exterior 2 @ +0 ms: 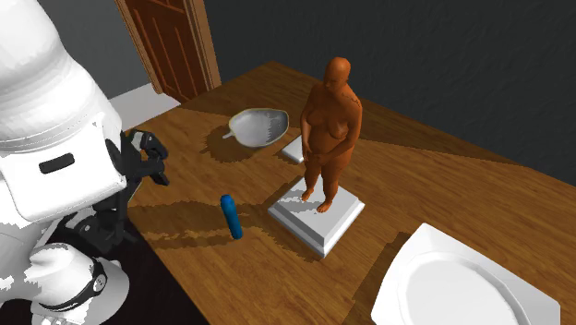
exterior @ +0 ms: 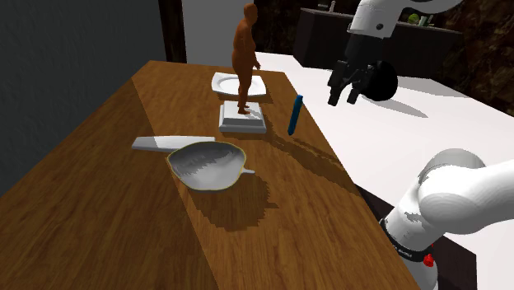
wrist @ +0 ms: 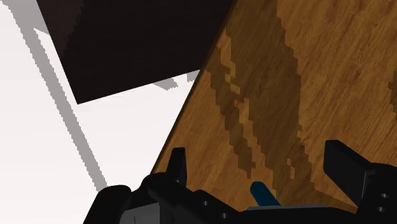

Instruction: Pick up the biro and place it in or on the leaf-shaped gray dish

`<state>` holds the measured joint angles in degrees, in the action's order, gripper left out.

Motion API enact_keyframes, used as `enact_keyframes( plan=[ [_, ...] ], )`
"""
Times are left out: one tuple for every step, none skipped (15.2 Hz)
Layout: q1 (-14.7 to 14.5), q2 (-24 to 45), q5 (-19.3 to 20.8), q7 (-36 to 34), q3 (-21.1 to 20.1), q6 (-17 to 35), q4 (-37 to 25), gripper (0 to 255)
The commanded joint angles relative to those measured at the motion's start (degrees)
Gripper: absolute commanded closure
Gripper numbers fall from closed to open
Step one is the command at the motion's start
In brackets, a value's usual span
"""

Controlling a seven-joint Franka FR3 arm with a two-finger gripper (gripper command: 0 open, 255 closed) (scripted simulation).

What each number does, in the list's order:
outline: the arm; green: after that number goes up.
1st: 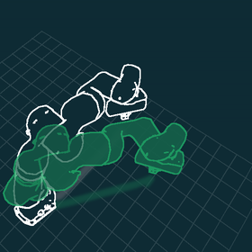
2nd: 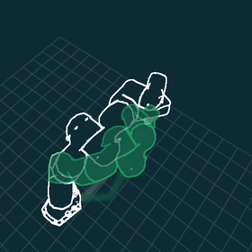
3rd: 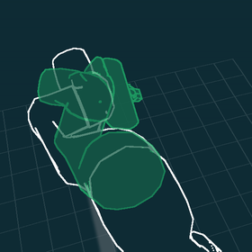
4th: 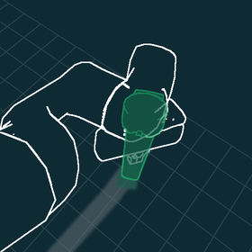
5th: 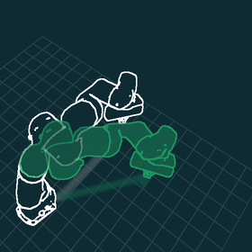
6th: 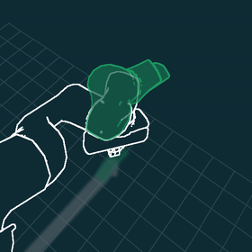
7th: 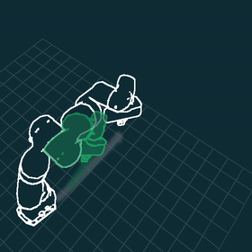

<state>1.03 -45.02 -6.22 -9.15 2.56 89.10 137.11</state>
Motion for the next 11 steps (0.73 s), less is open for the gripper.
enact_keyframes(
  plan=[
    [0.0, 0.0, 0.0, 0.0, 0.0, 0.0, 0.0, 0],
    [-0.25, 2.65, -0.08, -0.39, -0.54, 0.73, -1.58, 0],
    [-0.47, 5.3, -0.13, -0.79, -1.06, 1.37, -3.24, 0],
    [-0.66, 7.93, -0.13, -1.19, -1.57, 1.93, -4.96, 0],
    [-0.84, 10.55, -0.11, -1.6, -2.07, 2.4, -6.76, 0],
    [-1.0, 13.16, -0.04, -2.03, -2.55, 2.78, -8.63, 0],
    [-1.15, 15.76, 0.06, -2.47, -3.02, 3.08, -10.57, 0],
    [-1.29, 18.36, 0.21, -2.92, -3.48, 3.3, -12.59, 0],
    [-1.41, 20.95, 0.38, -3.38, -3.92, 3.43, -14.68, 0],
    [-1.51, 22.83, 0.54, -3.72, -4.23, 3.47, -16.25, 0],
    [-1.53, 22.69, 0.5, -3.71, -4.28, 4.22, -15.35, 0]
  ],
)
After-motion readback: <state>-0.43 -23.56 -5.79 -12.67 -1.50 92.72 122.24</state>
